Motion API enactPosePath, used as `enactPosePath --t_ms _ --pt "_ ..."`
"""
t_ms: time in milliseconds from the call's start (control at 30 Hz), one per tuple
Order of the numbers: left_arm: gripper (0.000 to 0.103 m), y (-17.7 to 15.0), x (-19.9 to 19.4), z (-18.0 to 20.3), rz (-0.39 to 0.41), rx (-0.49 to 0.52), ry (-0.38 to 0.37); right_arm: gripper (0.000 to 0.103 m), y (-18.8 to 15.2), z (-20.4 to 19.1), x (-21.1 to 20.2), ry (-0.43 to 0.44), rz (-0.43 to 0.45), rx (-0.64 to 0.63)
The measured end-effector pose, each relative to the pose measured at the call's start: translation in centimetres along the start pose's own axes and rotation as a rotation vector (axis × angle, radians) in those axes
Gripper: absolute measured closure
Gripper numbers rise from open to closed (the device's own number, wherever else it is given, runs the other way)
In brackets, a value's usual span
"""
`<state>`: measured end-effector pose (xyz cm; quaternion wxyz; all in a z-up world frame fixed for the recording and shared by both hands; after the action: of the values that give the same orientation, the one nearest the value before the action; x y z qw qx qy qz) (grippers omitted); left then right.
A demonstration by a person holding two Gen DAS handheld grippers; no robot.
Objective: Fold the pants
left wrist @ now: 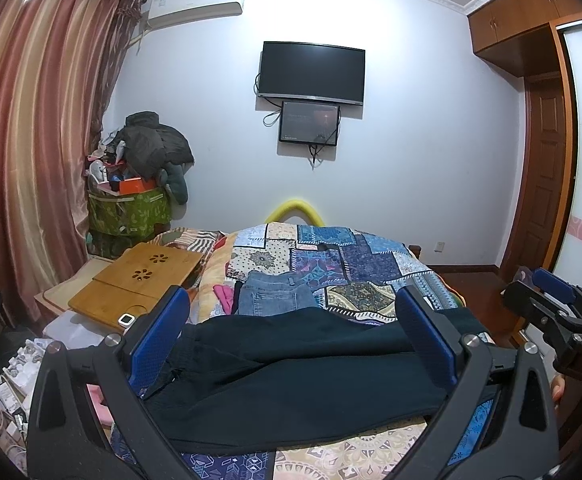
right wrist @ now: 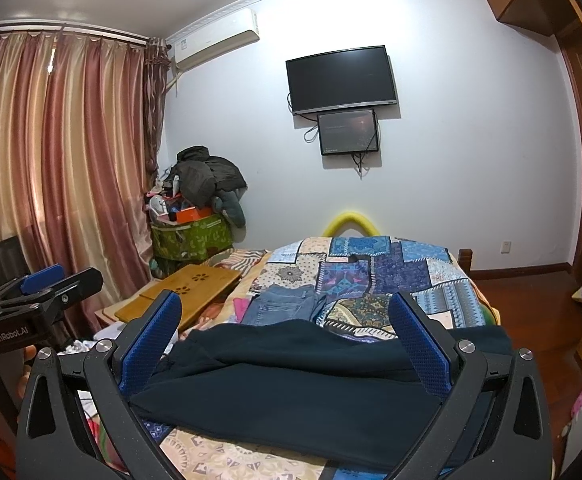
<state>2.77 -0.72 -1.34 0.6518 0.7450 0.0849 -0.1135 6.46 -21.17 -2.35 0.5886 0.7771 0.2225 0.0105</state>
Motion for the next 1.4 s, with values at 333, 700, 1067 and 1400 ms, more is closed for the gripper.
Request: enactPosePath --t_ms 333,700,1067,1400 --pt "0.000 0.0 0.1 0.1 -0.003 -0.001 -0.001 0.000 0.1 0.4 0.0 -0.001 -0.001 0.001" --pt "0.000 0.0 0.1 0.1 -0.002 -0.003 -0.001 0.000 0.2 0.3 0.0 -0.002 -0.002 -0.002" --pt "0.000 -0.1 0.2 0.0 -0.002 -0.004 0.000 0.000 0.2 0.0 -0.1 -0.004 -0.002 -0.002" --pt "0.000 -0.6 2.2 -0.9 -0.030 -0.017 0.005 0.000 0.7 0.6 2.1 -0.022 -0.025 -0.015"
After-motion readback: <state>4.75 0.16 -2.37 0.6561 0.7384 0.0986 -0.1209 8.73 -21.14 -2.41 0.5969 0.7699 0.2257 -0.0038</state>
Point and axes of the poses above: each gripper's, at about its wrist camera, not at the fingertips, and x roughly the way its jaws point, z to its right, y to its top, the point moved 2 cm from there along x, roughly the way its jaws point, and after that the axes turned 12 degrees about x, right-handed, at the moved point
